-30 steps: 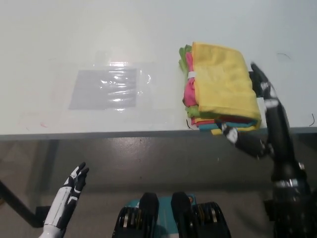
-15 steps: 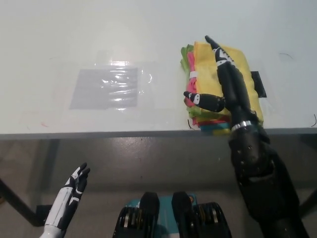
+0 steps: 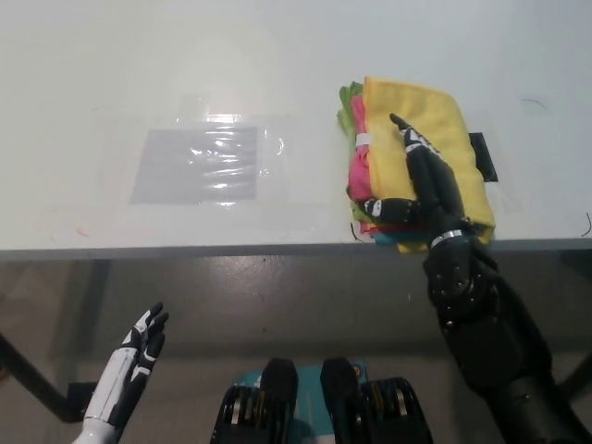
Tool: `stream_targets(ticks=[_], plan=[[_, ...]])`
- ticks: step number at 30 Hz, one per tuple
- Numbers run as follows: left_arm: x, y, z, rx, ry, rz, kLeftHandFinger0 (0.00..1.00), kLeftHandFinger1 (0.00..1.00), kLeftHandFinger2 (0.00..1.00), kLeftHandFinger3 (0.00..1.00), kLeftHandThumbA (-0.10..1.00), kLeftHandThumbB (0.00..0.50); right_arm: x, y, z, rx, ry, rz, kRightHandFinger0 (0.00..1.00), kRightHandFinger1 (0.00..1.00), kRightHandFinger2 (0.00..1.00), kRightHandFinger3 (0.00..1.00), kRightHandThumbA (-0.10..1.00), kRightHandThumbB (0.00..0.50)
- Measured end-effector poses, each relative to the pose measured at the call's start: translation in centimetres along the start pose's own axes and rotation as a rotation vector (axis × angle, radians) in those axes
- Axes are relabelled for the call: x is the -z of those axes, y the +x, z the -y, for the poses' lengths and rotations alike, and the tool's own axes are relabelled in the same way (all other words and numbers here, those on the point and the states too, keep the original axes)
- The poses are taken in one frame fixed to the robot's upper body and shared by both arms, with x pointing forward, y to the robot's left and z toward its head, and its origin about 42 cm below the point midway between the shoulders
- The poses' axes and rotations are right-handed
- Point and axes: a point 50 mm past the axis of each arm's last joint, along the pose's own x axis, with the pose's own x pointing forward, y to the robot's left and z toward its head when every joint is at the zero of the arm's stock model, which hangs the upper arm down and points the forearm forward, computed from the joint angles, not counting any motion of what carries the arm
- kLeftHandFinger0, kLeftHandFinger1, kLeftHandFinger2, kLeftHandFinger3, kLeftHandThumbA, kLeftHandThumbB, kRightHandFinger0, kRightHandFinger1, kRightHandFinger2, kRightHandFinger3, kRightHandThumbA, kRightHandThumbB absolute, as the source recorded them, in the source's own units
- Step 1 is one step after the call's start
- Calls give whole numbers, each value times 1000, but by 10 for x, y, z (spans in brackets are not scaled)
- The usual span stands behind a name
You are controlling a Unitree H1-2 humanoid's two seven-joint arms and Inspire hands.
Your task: A stack of folded microfibre clothes with a single fold is kept infront of the robot. the robot uses its right hand to grab one end of the clothes and pulla it away from the other end to unfold
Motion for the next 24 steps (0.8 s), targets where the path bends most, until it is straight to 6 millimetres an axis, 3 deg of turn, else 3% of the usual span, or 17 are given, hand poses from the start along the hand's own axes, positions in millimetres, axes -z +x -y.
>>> stream_targets(ticks=[2,4,5,6,7,8,9,11,13,15,17,20,22,24], plan=[[0,0,0,0,0,1,1000,1000,1000,1000,967,366,7,0,4,2,-13,-8,1000,1000,1000,1000,1000,263],[0,0,0,0,1,0,1000,1000,1000,1000,969,365,12,1,7,4,-21,-16,1000,1000,1000,1000,925,286],[0,0,0,0,1,0,1000,1000,1000,1000,969,364,15,1,8,14,-18,-23,750,869,1000,1000,907,282],[0,0,0,0,1,0,1000,1000,1000,1000,969,361,16,1,9,22,-11,-26,417,531,684,664,920,243],[0,0,0,0,1,-1,1000,1000,1000,1000,970,363,17,0,10,33,-3,-27,151,266,419,435,917,215],[0,0,0,0,1,-2,1000,1000,1000,1000,968,355,18,0,11,47,7,-25,15,123,251,311,900,185],[0,0,0,0,2,-3,1000,1000,1000,1000,964,356,18,1,13,68,19,-22,1,38,151,236,872,149],[0,0,0,1,2,-6,1000,1000,1000,1000,951,353,18,1,17,107,46,-17,15,43,144,224,893,142],[0,0,0,1,3,-7,1000,1000,1000,1000,943,330,17,1,21,142,82,-8,0,0,54,175,888,115],[0,0,0,2,6,-7,1000,1000,1000,1000,937,330,15,1,23,171,113,4,0,0,48,174,894,97],[0,1,0,3,11,-6,1000,1000,1000,1000,946,337,13,0,24,190,143,17,0,69,242,337,910,68],[-1,1,-2,5,24,-7,1000,1000,1000,1000,932,317,12,0,27,215,181,33,0,141,389,436,879,71],[-1,2,-3,6,30,-5,1000,1000,1000,1000,915,311,12,-1,28,227,194,39,25,274,573,543,851,59],[-2,3,-3,6,32,-3,1000,1000,1000,1000,930,311,12,-2,29,241,209,46,78,371,662,613,853,59]])
